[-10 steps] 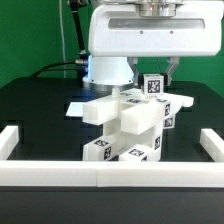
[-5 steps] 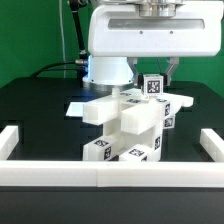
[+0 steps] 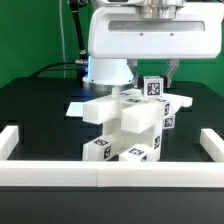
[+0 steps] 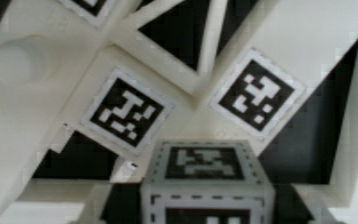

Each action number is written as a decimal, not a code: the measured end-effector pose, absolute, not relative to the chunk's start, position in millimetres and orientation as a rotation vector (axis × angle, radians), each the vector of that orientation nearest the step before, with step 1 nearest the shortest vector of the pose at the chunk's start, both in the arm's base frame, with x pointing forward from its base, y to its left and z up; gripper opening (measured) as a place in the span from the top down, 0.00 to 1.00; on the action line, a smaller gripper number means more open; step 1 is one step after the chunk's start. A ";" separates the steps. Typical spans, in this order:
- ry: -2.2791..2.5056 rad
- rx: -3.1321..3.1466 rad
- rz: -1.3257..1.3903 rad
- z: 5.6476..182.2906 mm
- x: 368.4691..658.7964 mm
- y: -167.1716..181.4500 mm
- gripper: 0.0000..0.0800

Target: Assemble chair

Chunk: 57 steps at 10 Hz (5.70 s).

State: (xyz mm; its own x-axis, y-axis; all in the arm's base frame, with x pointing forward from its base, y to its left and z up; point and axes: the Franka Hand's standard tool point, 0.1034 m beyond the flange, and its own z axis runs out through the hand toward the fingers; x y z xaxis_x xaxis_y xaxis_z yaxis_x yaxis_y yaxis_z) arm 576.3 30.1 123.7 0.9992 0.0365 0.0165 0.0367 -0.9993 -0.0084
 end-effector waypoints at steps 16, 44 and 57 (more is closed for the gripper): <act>-0.043 -3.136 -0.021 119.7 575.9 29.2 0.64; 1.456 -2.758 -0.002 119.1 575.0 37.1 0.19; -0.014 -3.134 -0.019 118.9 575.1 32.7 0.19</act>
Offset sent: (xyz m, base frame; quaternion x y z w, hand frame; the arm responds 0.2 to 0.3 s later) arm 0.0018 0.0027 -0.0089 0.0078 -0.0098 -0.0160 0.9998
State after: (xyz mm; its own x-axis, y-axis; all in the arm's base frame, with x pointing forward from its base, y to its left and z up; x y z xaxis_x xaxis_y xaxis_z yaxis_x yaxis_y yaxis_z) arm 575.1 32.7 118.9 0.9999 0.0090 0.0119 0.0091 -0.9999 -0.0076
